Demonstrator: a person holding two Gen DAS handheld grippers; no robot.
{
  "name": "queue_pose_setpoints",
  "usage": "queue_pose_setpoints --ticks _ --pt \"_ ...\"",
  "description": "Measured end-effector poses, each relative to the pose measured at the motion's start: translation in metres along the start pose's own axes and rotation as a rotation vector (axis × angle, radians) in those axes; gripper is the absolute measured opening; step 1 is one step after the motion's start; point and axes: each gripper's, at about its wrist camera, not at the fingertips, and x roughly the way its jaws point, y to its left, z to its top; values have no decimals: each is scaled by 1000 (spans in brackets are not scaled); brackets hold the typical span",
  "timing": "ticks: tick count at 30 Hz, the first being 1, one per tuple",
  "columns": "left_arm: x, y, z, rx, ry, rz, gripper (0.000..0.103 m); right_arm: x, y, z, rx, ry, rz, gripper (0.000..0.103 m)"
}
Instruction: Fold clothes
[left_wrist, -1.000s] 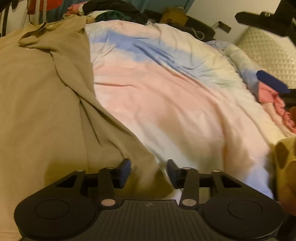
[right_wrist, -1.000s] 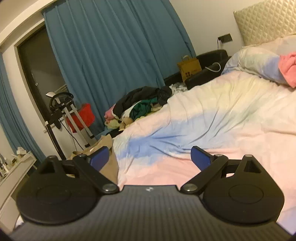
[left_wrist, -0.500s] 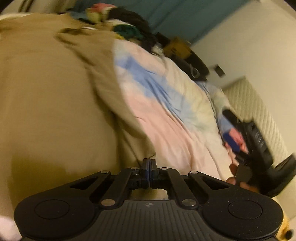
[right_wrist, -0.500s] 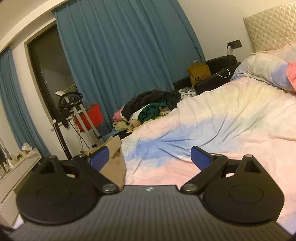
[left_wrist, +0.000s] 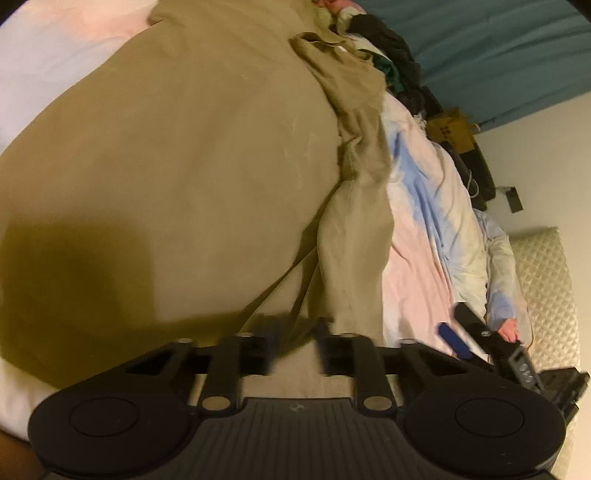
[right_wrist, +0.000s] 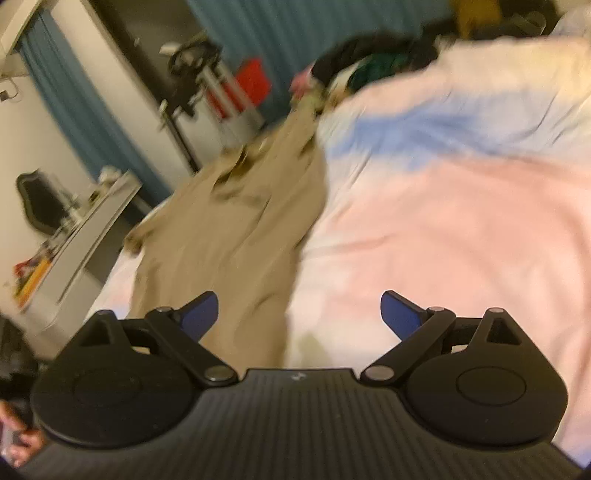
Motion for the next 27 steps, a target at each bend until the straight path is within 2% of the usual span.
queue_pose_setpoints --ticks 3,7,8,10,12,17,18,21,25,27 --pt "5 0 -1 32 -1 23 51 8 9 -7 -20 25 -21 96" --pt "18 -3 -5 52 34 18 48 0 14 -6 -51 -29 -71 96" --pt "21 -4 -7 61 41 14 45 -3 14 -5 -46 -47 -79 96" --pt "24 -8 -10 92 46 6 16 -12 10 -3 -13 -85 -86 96" --pt "21 -13 -14 95 43 -15 6 -19 5 2 20 -129 -93 96" --pt "18 -35 -23 17 58 -169 3 -44 -6 9 71 -265 -135 96" --pt "17 -42 -26 13 56 -176 3 -48 -9 10 79 -286 -141 96" --pt "14 -51 -36 40 53 -108 3 -53 -15 11 88 -306 -163 96" --pt "9 -36 -34 47 17 75 3 -52 -19 11 88 -293 -178 96" --pt "5 -35 -27 50 12 72 3 -47 -14 10 67 -279 -182 96"
